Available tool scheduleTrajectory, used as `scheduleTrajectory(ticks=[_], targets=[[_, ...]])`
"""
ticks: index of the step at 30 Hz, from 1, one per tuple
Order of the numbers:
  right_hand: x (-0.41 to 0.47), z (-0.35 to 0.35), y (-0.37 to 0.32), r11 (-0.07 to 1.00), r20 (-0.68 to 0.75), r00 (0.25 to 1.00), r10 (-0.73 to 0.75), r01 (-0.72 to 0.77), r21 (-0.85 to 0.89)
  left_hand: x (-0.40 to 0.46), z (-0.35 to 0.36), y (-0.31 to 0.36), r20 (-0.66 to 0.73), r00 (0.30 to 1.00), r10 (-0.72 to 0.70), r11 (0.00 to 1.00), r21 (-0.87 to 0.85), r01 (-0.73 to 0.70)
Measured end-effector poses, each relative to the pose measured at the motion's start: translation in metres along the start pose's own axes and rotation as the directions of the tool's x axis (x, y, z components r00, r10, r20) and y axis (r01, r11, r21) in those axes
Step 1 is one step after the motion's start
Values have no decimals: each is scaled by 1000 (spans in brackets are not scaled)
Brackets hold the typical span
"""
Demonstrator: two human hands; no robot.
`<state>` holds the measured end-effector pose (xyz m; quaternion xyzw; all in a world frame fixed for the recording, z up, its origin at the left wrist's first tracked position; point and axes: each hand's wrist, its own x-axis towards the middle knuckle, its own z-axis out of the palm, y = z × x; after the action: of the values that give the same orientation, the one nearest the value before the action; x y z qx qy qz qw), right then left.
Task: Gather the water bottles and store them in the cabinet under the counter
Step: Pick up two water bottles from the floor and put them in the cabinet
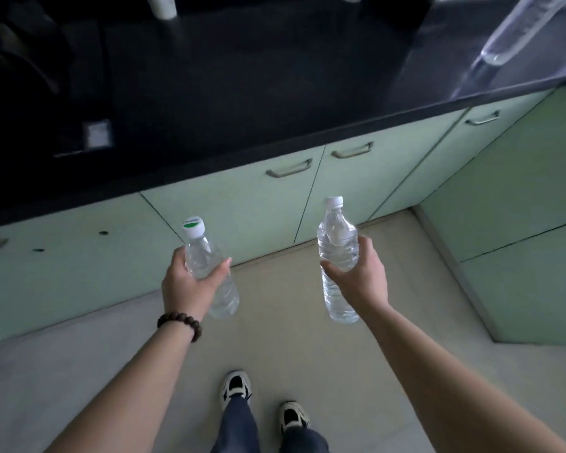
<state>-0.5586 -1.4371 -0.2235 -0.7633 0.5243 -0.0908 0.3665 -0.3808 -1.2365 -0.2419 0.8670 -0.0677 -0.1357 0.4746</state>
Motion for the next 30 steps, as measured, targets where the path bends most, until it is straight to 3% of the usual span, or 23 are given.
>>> scheduleTrajectory(ticks=[8, 17, 23, 30], targets=[[-57, -48, -73, 977, 63, 975, -213, 214, -6, -55, -93, 49, -199, 979, -41, 997, -71, 28], [-120, -16, -130, 908, 249, 875, -415, 414, 59, -123, -175, 29, -439, 887, -146, 987, -122, 102], [-195, 42, -172, 843, 400, 746, -533, 511, 169, -188, -248, -3, -587, 766, -260, 965, -191, 180], [-308, 109, -221, 719, 570, 494, -656, 639, 274, -268, -344, -56, -716, 574, -396, 918, -295, 264]])
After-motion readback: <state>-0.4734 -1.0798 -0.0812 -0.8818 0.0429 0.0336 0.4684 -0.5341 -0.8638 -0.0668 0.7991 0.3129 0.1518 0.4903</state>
